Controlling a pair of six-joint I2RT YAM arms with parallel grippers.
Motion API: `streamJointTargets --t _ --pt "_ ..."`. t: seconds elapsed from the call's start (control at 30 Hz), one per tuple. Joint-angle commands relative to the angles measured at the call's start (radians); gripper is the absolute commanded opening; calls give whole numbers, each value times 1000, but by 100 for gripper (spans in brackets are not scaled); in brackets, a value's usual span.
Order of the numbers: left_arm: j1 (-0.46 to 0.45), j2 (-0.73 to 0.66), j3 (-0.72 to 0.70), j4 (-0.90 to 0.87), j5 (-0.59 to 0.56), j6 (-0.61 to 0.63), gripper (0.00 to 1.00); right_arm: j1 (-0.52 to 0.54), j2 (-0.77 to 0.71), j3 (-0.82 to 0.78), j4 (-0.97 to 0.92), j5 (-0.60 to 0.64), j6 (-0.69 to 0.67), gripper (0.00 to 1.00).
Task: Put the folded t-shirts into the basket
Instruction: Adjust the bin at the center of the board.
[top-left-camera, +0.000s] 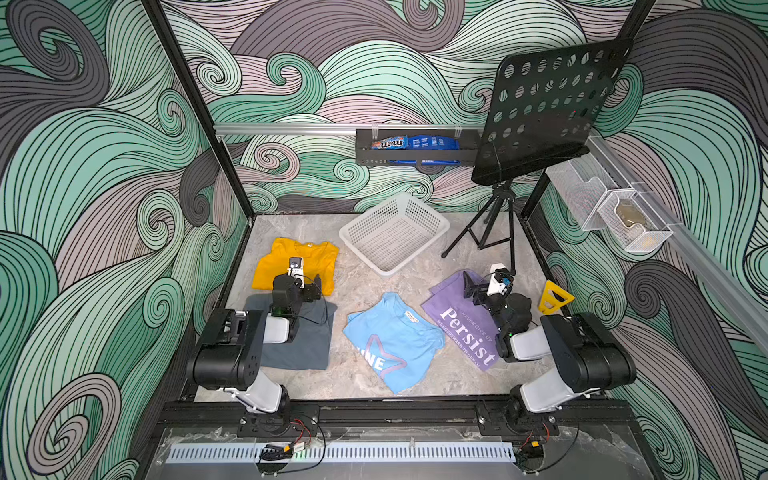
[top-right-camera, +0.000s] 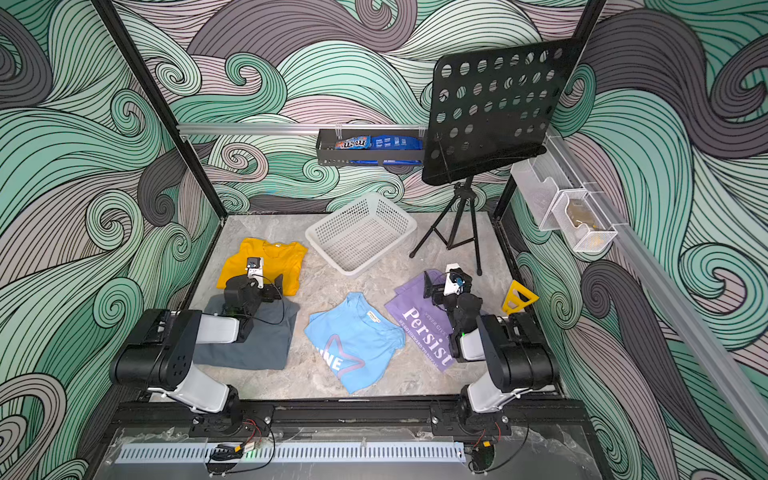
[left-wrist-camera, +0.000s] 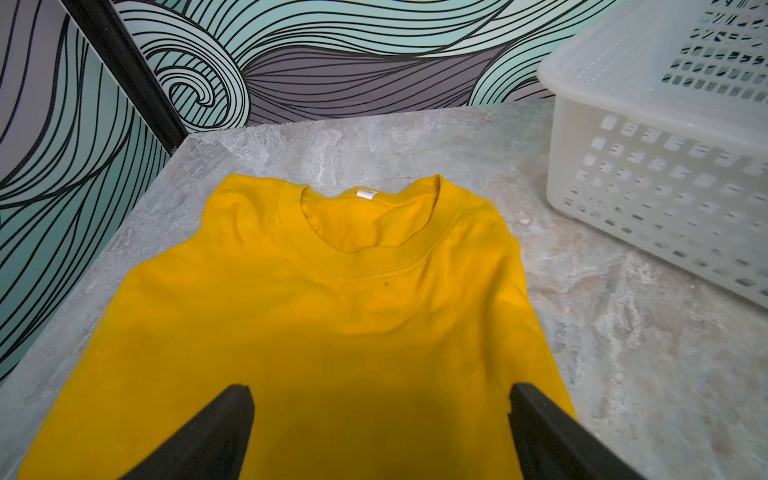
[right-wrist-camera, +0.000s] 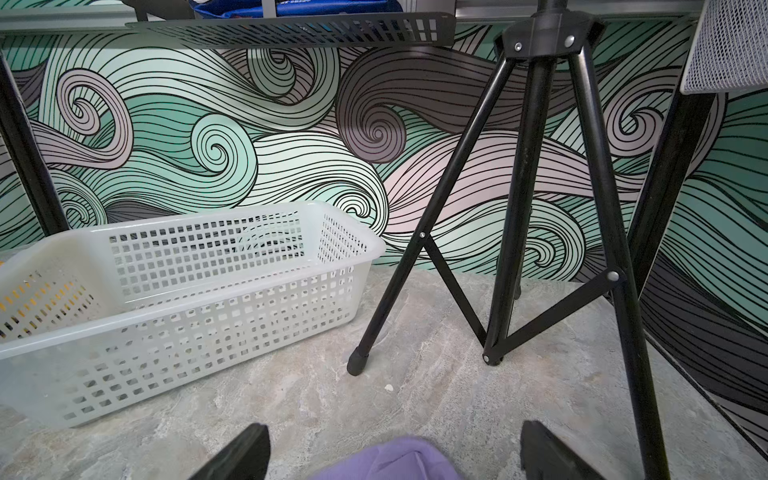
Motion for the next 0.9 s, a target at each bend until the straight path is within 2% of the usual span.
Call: streamJointTargets --t 0.0,0.7,0.77,0.87 --pt "-2 7 23 3 10 5 99 -3 5 3 26 1 3 99" --pt "-2 8 24 3 9 6 99 -1 6 2 26 4 2 99" --pt "-1 8 24 3 10 7 99 12 5 0 30 32 -5 99" --pt "-2 8 24 1 10 6 99 65 13 -24 89 153 -35 99"
